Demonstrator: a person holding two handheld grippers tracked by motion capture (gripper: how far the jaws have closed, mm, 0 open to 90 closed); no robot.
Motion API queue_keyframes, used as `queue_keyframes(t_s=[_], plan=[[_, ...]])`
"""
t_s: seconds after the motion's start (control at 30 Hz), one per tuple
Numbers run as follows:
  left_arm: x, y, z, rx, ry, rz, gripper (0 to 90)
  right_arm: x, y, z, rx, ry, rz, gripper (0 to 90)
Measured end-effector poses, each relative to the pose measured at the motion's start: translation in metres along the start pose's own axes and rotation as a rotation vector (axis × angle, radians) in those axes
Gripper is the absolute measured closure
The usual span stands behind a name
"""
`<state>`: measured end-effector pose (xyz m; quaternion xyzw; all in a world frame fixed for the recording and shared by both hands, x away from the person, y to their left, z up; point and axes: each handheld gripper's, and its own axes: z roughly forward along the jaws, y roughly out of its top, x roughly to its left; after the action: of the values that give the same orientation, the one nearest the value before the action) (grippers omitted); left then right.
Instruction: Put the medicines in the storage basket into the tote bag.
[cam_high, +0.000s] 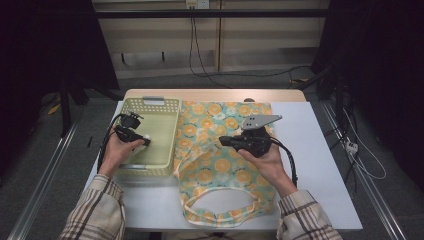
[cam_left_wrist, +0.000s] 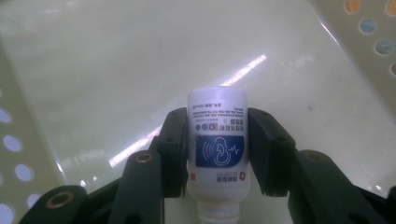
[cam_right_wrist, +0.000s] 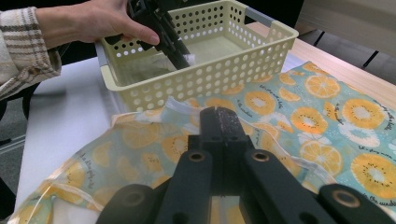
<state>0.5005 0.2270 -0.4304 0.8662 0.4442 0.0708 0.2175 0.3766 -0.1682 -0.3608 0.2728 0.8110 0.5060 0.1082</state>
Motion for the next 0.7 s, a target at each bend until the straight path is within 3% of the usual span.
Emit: queue_keyframes(t_s=[0.13, 0.33, 0.53, 0.7], plan=[[-0.001, 0.001, -0.002, -0.012, 0.008, 0.005, 60.4, 0.0, 0.0, 0.0, -0.002, 0.0, 0.0, 90.0], [0.001, 0.003, -0.012, -0.106, 0.009, 0.014, 60.4, 0.0, 0.0, 0.0, 0.002, 0.004, 0.0, 90.0], [-0.001, 0.006, -0.021, -0.171, 0.043, 0.03, 60.5, -0.001, 0.0, 0.001, 0.003, 0.001, 0.0, 90.0], [-0.003, 0.01, -0.03, -0.209, 0.042, 0.031, 60.5, -0.002, -0.001, 0.001, 0.003, -0.002, 0.002, 90.0]])
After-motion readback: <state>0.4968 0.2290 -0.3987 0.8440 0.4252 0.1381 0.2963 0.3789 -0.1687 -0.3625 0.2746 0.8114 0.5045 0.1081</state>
